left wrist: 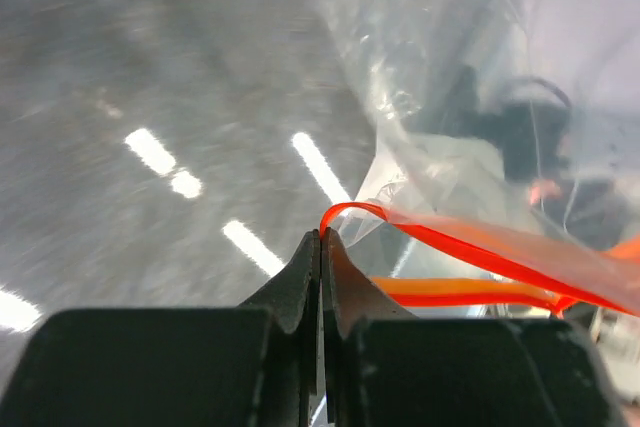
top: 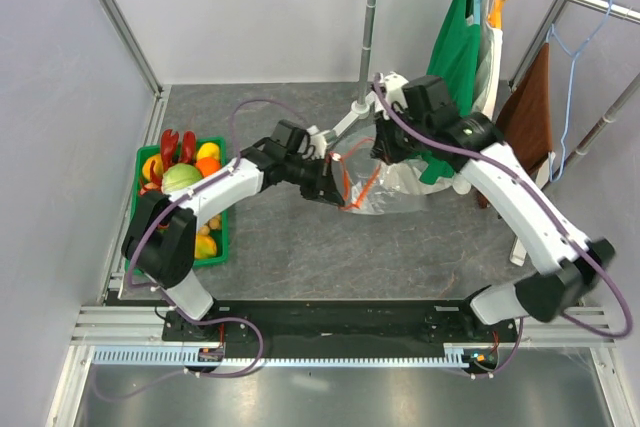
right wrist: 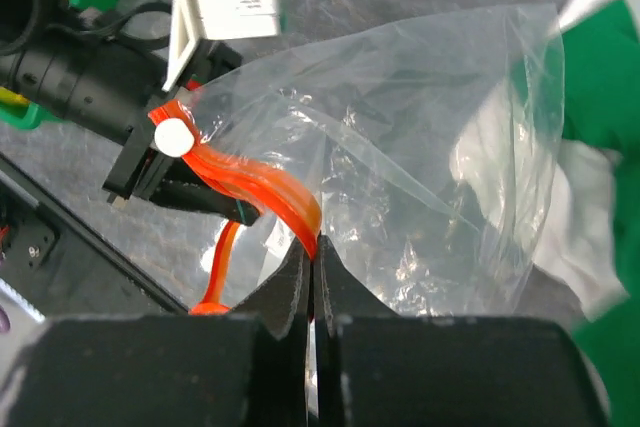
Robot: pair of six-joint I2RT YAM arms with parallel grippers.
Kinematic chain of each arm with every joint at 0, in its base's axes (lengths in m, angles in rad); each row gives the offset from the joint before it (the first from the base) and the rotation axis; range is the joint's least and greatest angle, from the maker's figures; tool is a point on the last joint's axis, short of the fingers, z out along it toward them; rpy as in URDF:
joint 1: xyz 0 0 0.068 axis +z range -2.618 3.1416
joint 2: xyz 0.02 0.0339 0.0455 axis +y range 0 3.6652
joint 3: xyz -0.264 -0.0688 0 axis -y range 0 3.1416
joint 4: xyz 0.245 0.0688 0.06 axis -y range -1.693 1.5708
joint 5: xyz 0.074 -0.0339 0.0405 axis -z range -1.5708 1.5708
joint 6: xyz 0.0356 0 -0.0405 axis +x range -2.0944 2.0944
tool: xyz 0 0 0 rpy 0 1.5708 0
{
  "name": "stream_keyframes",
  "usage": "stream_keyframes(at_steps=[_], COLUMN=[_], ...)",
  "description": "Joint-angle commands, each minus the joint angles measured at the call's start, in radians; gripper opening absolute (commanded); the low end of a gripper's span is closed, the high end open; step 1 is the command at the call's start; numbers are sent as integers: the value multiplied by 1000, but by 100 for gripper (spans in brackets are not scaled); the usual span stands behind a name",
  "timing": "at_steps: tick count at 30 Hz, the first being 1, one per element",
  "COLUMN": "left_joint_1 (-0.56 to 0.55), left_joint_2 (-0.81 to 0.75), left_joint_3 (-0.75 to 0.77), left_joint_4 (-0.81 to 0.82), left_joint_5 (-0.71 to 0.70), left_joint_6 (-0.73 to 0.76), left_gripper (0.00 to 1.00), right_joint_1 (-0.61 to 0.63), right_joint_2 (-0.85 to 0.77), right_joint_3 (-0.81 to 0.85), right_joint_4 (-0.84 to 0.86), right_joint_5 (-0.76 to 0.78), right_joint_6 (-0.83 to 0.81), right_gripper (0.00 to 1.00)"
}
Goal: Place the food in the zip-top bag and seal the zipper
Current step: Open the zipper of the food storage bag.
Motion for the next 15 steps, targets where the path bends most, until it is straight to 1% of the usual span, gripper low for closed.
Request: stream_keyframes(at_steps=[1, 3, 5, 7, 8, 9, 11, 12, 15], left_joint_1=[-70, -68, -59, -13, 7, 49, 85, 105, 125], left_joint_2=[-5, 33, 44, 46, 40, 34, 14, 9, -11], left_joint_3=[64, 58, 47, 19, 10, -4, -13, -22, -62], left_joint_4=[67, 70, 52, 21, -29, -58, -109, -149, -157], left_joint_5=[108, 114, 95, 53, 29, -54, -144, -219, -252], left_joint_6=[-48, -91, -87, -64, -48, -4, 47, 92, 133], left_gripper=[2, 2, 2, 2, 2, 2, 2, 2, 2], right_joint_1=[-1, -1, -1, 1, -2, 1, 1, 1, 1], right_joint_2=[-132, -161, -169, -147, -137, -106, -66, -25, 70], right_joint_3=[-29, -67, -131, -164, -167, -170, -172, -175, -185], right_joint_4=[-180, -208, -188, -165, -132, -112, -46, -20, 71], right_joint_5=[103, 112, 113, 110, 107, 104, 81, 75, 8], right_joint_6=[-27, -22, -12, -4, 2, 7, 25, 41, 85], right_gripper=[0, 0, 0, 0, 0, 0, 0, 0, 0])
